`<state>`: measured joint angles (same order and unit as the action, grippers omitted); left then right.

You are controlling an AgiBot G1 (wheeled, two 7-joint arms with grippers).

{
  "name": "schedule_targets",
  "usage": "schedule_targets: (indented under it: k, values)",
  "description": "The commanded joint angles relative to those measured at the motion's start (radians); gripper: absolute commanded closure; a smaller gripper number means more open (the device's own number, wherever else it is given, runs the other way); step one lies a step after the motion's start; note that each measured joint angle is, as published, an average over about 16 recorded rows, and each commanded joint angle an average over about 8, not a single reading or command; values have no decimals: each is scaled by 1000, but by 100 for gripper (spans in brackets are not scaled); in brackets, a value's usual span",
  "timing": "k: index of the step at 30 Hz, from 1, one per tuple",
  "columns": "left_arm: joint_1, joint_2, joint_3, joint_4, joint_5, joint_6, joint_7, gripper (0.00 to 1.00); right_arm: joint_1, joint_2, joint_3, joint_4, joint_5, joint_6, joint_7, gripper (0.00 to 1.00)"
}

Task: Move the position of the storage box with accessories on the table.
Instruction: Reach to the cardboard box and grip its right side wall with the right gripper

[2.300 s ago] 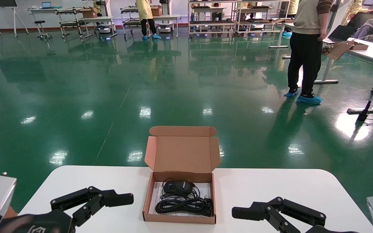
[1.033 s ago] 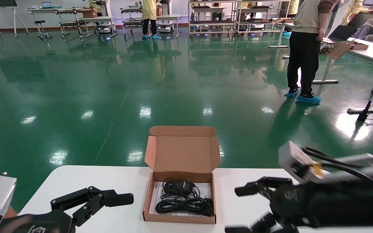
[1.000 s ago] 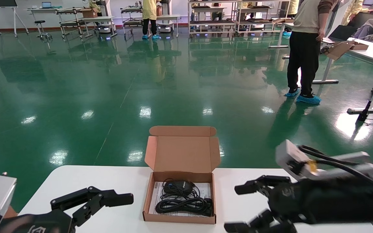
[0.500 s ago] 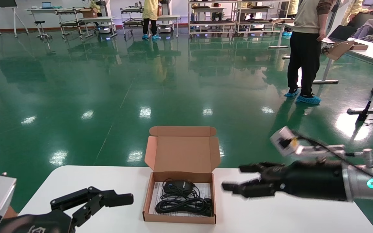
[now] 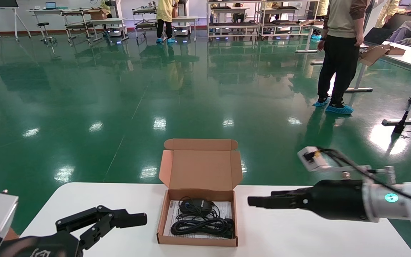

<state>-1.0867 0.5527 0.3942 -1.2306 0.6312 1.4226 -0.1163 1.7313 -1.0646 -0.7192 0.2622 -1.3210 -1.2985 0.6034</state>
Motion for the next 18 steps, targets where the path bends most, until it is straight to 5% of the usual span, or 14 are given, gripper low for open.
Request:
schedule_targets:
  k: [1, 18]
  values:
    - [0, 0, 0, 0, 0, 0, 0, 0, 0, -19, -13, -2, -22, 29, 19, 0]
    - [0, 0, 0, 0, 0, 0, 0, 0, 10, -262, -114, -128, -177, 286, 204, 0]
